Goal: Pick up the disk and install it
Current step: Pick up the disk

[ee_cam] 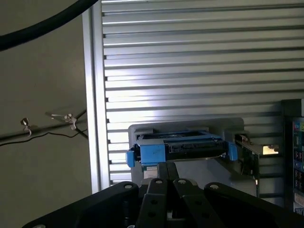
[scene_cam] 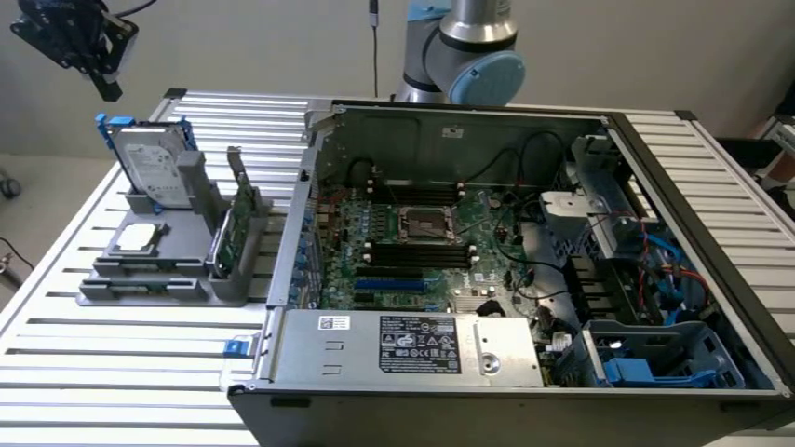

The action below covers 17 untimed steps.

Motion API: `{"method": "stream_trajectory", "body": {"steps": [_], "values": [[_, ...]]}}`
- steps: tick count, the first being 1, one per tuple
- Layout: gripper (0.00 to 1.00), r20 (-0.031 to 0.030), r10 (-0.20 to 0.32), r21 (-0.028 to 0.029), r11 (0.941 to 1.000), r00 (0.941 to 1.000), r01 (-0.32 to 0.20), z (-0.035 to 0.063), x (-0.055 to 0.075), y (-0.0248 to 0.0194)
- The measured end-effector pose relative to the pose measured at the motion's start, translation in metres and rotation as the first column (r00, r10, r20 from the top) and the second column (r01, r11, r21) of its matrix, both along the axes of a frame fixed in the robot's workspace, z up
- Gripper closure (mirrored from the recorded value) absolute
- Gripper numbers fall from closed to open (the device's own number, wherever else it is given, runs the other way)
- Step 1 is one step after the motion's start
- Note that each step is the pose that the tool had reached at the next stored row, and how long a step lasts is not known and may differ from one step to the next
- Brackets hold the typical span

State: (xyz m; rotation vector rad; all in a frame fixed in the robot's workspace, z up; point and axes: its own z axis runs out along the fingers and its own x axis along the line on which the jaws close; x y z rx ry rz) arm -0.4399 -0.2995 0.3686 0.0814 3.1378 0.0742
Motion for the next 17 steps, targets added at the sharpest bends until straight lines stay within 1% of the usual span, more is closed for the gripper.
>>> {"method": "stream_trajectory", "body": {"steps": [7,8,11,14,17], "values": [[0.89,0.0001,0.0,0.0,1.0,1.0,0.0,-0.0001,0.0,0.0005],[0.89,-0.0001,0.0,0.0,1.0,1.0,0.0,0.0,0.0001,0.001],[0.89,-0.0007,0.005,-0.0001,1.0,1.0,-0.005,-0.0002,0.0,0.0047],[0.89,-0.0005,0.045,0.0,0.999,0.999,-0.045,-0.0007,-0.0001,0.005],[0.89,-0.0009,0.099,-0.0001,0.9951,0.9951,-0.099,-0.0016,-0.0002,0.0051]]}}
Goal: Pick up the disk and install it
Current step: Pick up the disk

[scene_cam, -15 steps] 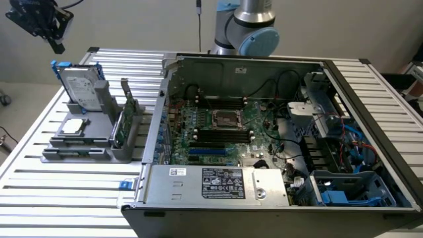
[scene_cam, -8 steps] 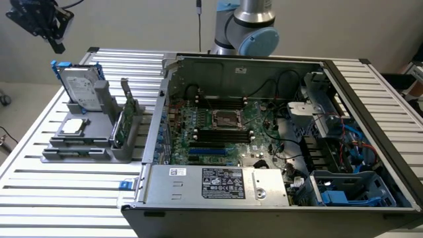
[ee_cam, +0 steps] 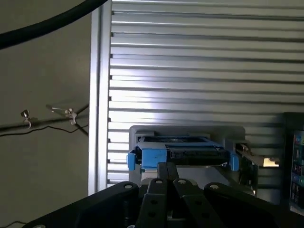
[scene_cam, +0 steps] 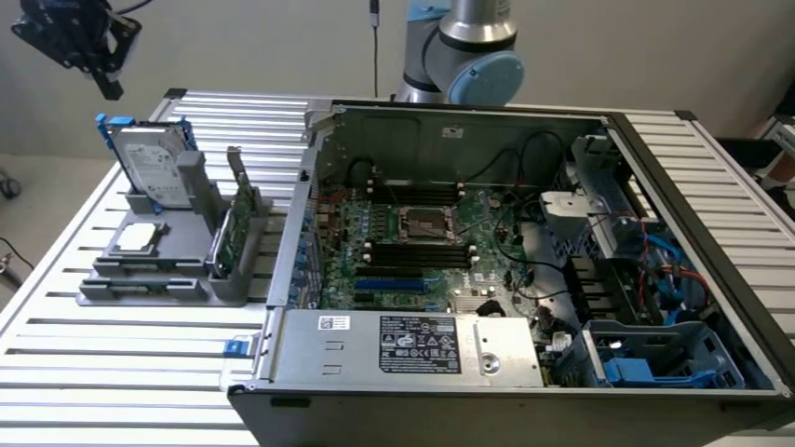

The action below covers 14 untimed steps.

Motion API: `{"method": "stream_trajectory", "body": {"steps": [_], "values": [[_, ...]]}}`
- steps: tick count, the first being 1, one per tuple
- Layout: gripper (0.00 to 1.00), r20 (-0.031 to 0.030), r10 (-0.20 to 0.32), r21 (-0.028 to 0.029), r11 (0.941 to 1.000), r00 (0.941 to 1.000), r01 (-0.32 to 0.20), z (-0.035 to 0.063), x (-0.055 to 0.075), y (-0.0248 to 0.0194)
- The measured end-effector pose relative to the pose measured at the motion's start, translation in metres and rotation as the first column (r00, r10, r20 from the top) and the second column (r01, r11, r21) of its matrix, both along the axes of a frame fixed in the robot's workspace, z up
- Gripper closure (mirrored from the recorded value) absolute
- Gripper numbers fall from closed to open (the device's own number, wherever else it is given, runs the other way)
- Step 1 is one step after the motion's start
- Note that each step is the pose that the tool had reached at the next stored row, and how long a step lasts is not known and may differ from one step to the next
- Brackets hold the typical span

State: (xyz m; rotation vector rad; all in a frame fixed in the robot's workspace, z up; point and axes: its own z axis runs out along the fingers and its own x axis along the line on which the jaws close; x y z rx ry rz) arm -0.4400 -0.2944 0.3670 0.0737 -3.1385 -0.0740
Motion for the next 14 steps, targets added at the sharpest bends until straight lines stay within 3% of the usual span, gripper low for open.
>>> {"method": "stream_trajectory", "body": {"steps": [4,7,11,14], "values": [[0.89,0.0002,0.072,0.0001,0.9974,0.9974,-0.072,-0.0019,0.0,0.0],[0.89,0.0002,0.127,0.0001,0.9919,0.9919,-0.127,-0.0037,0.0,0.0],[0.89,0.0002,0.198,0.0001,0.9801,0.9801,-0.198,-0.0059,0.0,0.0],[0.89,0.0001,0.252,0.0001,0.9676,0.9676,-0.252,-0.007,0.0,0.0]]}}
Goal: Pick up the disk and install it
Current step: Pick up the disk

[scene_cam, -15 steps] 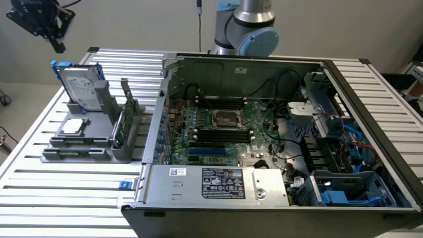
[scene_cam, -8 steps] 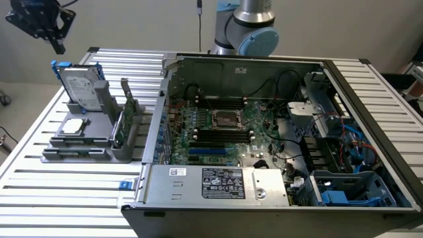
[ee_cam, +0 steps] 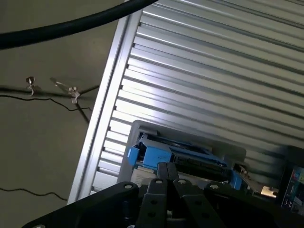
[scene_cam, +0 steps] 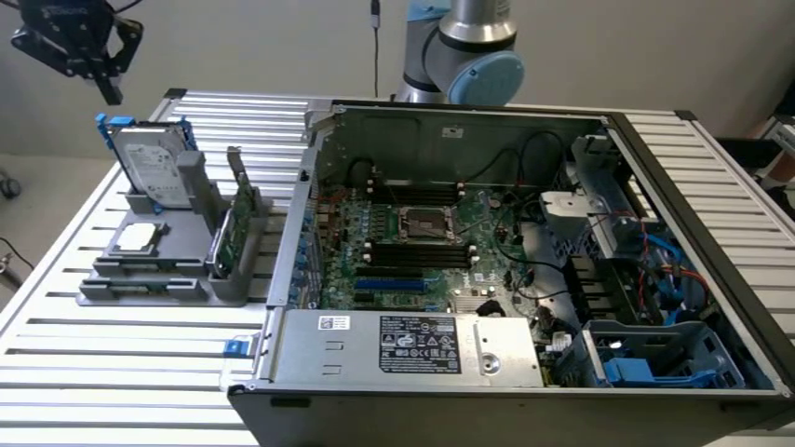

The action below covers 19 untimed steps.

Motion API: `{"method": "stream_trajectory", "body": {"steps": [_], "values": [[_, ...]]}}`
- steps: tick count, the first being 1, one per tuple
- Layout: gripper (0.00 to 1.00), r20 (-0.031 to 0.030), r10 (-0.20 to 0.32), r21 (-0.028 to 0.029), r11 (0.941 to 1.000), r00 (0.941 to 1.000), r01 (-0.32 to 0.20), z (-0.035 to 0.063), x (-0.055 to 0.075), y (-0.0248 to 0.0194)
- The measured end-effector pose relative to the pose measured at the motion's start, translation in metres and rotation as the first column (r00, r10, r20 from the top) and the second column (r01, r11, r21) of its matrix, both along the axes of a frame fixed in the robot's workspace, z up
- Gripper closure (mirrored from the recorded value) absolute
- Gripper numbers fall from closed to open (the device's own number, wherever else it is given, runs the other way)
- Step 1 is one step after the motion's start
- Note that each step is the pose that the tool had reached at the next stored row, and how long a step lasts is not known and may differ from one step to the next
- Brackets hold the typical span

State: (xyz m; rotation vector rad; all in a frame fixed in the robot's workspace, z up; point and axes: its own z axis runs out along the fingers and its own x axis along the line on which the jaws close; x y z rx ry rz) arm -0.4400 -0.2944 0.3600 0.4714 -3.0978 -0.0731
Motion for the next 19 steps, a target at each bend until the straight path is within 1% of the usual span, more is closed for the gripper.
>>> {"method": "stream_trajectory", "body": {"steps": [3,5,7,9,12,14,17,19], "values": [[0.89,0.0,0.053,0.0001,0.9986,0.9986,-0.053,-0.0003,0.0,0.0],[0.89,0.0002,0.09,0.0001,0.9959,0.9959,-0.09,-0.0004,-0.0001,0.0],[0.89,0.0002,0.127,0.0001,0.9919,0.9919,-0.127,-0.0004,0.0,0.0],[0.89,0.0001,0.162,0.0001,0.9867,0.9867,-0.162,-0.0004,0.0,0.0],[0.89,0.0001,0.216,0.0001,0.9764,0.9764,-0.216,-0.0004,0.0,-0.0001],[0.89,0.0001,0.251,0.0001,0.9679,0.9679,-0.251,-0.0004,0.0,0.0],[0.89,0.0001,0.303,0.0001,0.953,0.953,-0.303,-0.0004,0.0,0.0],[0.89,0.0,0.338,0.0001,0.9411,0.9411,-0.338,-0.0003,0.0,0.0]]}}
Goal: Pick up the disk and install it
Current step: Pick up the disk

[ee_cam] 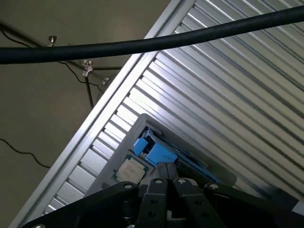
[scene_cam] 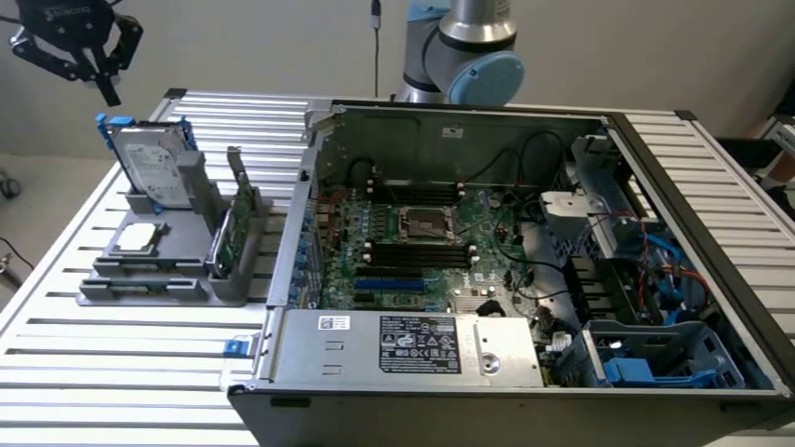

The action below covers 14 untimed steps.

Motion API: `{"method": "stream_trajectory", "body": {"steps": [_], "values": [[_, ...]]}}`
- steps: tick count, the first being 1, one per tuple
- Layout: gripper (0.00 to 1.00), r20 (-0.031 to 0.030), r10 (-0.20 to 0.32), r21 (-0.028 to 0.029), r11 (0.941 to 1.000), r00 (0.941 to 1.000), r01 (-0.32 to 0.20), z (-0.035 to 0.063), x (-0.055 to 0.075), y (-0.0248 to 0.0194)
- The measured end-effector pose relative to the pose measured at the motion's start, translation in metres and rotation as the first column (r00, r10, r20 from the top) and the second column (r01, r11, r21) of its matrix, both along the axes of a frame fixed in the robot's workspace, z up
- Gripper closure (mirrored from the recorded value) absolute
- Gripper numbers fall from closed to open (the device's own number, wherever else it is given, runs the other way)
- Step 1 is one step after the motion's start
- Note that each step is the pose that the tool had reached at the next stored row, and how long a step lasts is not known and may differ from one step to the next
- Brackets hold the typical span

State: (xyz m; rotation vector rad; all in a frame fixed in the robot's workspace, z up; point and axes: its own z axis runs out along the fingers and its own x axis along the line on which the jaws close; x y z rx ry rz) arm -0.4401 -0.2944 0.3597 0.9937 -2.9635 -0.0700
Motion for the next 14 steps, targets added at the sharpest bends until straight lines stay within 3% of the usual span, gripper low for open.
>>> {"method": "stream_trajectory", "body": {"steps": [3,7,11,14], "values": [[0.89,0.0,0.054,0.0,0.9985,0.9985,-0.054,0.0,0.0,0.0],[0.89,0.0001,0.127,0.0,0.9919,0.9919,-0.127,0.0,0.0,0.0],[0.89,0.0001,0.198,0.0,0.9802,0.9802,-0.198,-0.0001,0.0,0.0],[0.89,0.0002,0.252,0.0,0.9676,0.9676,-0.252,-0.0004,0.0001,0.0]]}}
